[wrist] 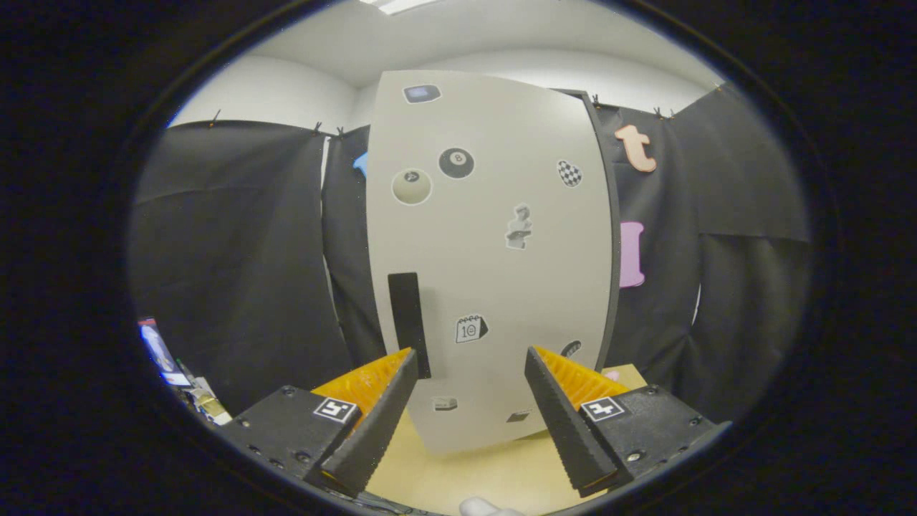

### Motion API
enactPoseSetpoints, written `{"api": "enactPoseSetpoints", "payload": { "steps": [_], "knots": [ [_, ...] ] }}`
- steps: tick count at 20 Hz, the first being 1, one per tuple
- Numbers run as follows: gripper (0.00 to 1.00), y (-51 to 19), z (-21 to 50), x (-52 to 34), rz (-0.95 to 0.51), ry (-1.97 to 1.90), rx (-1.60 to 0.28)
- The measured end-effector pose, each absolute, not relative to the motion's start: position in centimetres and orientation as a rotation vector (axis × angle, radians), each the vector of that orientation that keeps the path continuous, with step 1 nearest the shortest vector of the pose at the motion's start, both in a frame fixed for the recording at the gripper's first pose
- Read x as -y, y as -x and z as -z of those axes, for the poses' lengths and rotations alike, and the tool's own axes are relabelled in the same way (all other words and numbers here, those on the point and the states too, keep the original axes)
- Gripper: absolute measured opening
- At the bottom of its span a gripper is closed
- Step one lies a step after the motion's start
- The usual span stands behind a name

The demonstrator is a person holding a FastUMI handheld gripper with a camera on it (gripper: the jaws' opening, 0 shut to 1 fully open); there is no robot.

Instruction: Open the shoe cabinet door, grab the shoes and put them into the shoe cabinet, then close the shoe cabinet door.

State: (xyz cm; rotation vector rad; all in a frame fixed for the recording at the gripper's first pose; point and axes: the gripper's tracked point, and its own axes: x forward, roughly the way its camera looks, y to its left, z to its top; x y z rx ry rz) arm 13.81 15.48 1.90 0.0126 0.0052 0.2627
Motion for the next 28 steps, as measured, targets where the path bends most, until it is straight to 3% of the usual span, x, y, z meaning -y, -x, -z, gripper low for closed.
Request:
{"api": "enactPoseSetpoints", "payload": {
  "steps": [17,28],
  "knots": [
    [0.98,-8.6,-9.7,-1.1,-0.021,-0.04,0.093],
    [0.98,-7.2,-10.6,-0.6,-0.029,0.002,0.104]
  ]
}}
